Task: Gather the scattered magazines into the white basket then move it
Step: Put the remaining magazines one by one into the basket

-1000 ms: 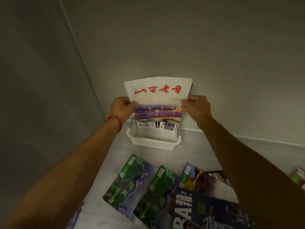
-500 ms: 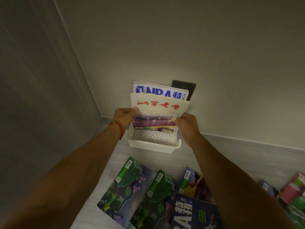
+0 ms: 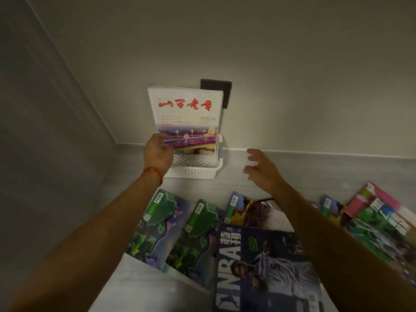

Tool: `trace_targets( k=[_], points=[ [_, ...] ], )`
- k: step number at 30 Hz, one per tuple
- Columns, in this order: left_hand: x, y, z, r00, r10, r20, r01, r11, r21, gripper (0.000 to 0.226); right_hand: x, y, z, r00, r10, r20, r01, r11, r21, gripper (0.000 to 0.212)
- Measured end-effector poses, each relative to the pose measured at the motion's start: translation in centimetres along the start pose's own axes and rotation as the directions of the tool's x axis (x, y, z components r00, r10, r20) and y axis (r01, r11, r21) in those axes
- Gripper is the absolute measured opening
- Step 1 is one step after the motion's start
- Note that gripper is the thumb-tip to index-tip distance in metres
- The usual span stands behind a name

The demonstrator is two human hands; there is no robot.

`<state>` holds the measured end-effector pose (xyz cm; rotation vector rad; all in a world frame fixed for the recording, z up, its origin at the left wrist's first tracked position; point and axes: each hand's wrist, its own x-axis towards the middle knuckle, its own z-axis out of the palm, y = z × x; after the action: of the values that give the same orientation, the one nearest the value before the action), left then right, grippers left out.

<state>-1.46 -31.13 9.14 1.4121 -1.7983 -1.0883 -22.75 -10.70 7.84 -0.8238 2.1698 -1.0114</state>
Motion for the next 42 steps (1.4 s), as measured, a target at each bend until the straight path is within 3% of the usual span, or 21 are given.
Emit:
trace_targets(
  k=[2,4,7,9,12,14,16,18,22,25,28,32,34,37,40,42],
  points=[
    [-5.0,-0.2,1.9,0.994,0.091,0.061,-0.09,0.996,-0.017,0.032,-2.6,3.6,-1.8,0.999,-0.025,0.033,0.03,0.99,-0.135,0.047],
    [-10.6,-0.8,4.2,0.969,0.135,0.206,-0.138,0.99,0.001,0.028,-5.3,7.3,-3.7,0.995,-0.033,0.098,0.06,0.954,-0.293,0.042],
    [-17.8,-2.2,7.9,0.845,0.224,0.486,-0.289,0.955,0.063,0.013,-9.8,12.9,-6.6,0.988,0.012,0.152,0.052,0.909,-0.413,0.039],
    [-21.3,-3.1,10.0,0.762,0.188,0.62,-0.319,0.942,0.106,0.019,-12.6,15.8,-8.3,0.991,0.019,0.129,0.046,0.872,-0.487,0.036],
    [-25.0,-4.4,12.0,0.722,0.074,0.687,-0.362,0.888,0.284,0.042,-14.8,18.2,-8.8,0.96,-0.041,0.275,0.201,0.785,-0.586,0.039],
    [-27.1,-5.2,12.5,0.741,0.05,0.67,-0.429,0.802,0.415,0.051,-14.8,18.8,-8.3,0.935,-0.067,0.349,0.294,0.695,-0.656,0.055],
    [-28.8,-5.7,12.5,0.78,0.081,0.621,-0.447,0.767,0.461,0.052,-14.3,18.6,-7.5,0.922,-0.05,0.383,0.312,0.68,-0.663,0.067],
    [-30.3,-6.1,12.2,0.822,0.108,0.559,-0.419,0.78,0.465,0.049,-13.7,18.2,-6.3,0.925,-0.016,0.379,0.293,0.665,-0.687,0.074],
    [-32.3,-6.5,11.1,0.874,0.063,0.481,-0.338,0.792,0.509,0.05,-13.0,17.2,-4.6,0.94,-0.019,0.342,0.307,0.49,-0.816,0.077],
    [-33.9,-6.5,10.4,0.908,0.032,0.418,-0.251,0.84,0.48,0.047,-12.3,16.6,-4.8,0.929,-0.004,0.37,0.32,0.512,-0.797,0.081],
    [-35.2,-6.2,9.7,0.934,0.04,0.356,-0.211,0.865,0.455,0.041,-11.5,16.2,-5.7,0.885,-0.07,0.461,0.43,0.507,-0.748,0.071],
    [-36.0,-5.8,8.6,0.965,0.042,0.257,-0.151,0.894,0.422,0.031,-10.4,15.2,-6.7,0.787,-0.18,0.59,0.604,0.417,-0.679,0.053],
    [-36.4,-5.7,8.1,0.979,0.014,0.206,-0.098,0.909,0.404,0.03,-10.4,15.3,-6.5,0.768,-0.155,0.622,0.609,0.479,-0.632,0.045],
    [-36.4,-5.8,7.8,0.982,-0.046,0.184,-0.029,0.923,0.385,0.03,-10.8,16.1,-5.9,0.78,-0.053,0.624,0.479,0.691,-0.541,0.042],
    [-35.8,-5.5,7.7,0.975,-0.052,0.214,-0.021,0.947,0.322,0.025,-11.2,16.3,-5.8,0.759,-0.049,0.649,0.437,0.778,-0.452,0.049],
    [-35.2,-5.5,7.2,0.979,-0.043,0.202,-0.015,0.96,0.279,0.023,-11.5,16.0,-5.9,0.719,-0.075,0.691,0.435,0.824,-0.363,0.036]
  ],
)
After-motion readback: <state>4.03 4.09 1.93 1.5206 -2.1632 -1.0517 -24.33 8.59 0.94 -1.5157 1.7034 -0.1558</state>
